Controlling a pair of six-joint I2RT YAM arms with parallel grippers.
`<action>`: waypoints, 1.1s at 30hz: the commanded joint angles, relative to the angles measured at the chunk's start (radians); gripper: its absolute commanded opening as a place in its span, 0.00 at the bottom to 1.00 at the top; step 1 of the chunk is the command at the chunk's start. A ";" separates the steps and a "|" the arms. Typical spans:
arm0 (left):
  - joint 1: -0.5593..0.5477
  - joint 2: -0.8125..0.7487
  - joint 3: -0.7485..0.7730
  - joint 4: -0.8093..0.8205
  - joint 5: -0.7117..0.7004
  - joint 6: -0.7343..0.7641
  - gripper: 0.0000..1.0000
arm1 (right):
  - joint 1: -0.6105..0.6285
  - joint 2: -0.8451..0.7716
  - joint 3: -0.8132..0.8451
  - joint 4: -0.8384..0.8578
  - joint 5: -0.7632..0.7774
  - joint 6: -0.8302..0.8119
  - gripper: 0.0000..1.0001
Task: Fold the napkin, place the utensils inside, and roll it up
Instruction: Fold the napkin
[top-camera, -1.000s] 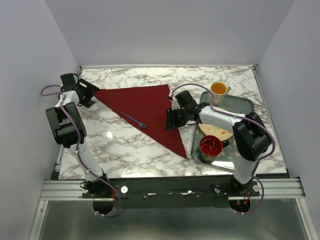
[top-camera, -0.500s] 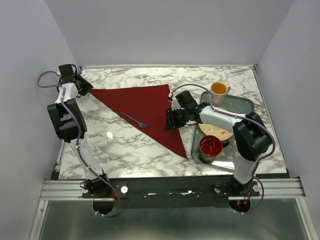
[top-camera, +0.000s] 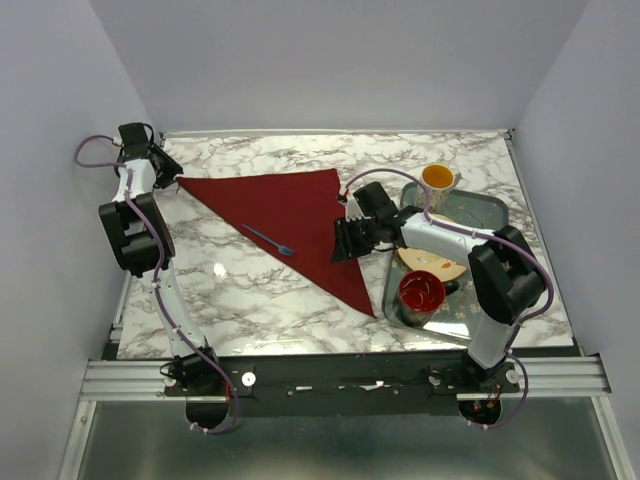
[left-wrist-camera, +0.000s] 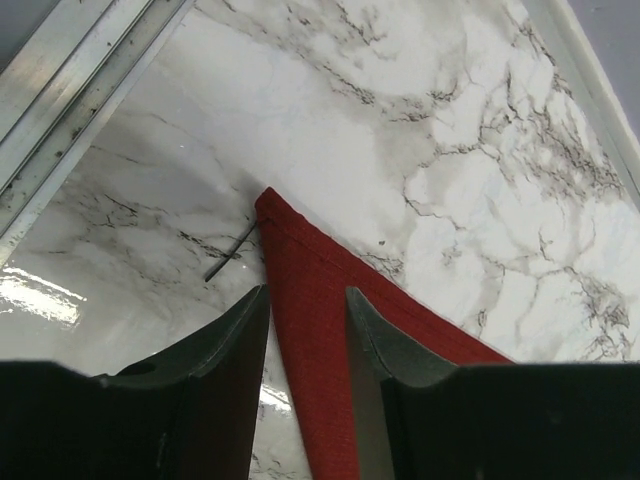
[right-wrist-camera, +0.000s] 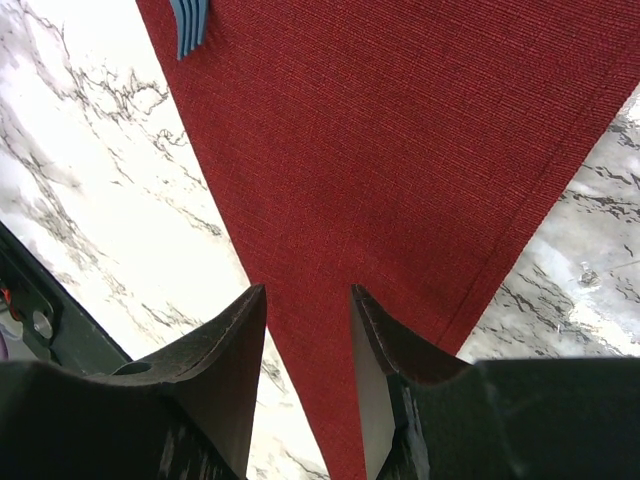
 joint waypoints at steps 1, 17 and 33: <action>0.003 0.044 0.019 -0.047 -0.034 0.010 0.43 | -0.007 -0.033 -0.019 0.013 -0.016 -0.009 0.47; 0.002 0.086 0.000 0.006 0.018 -0.019 0.41 | -0.012 -0.035 -0.036 0.031 -0.036 -0.009 0.47; 0.003 0.129 0.042 0.009 0.014 -0.026 0.37 | -0.019 -0.035 -0.040 0.033 -0.038 -0.009 0.47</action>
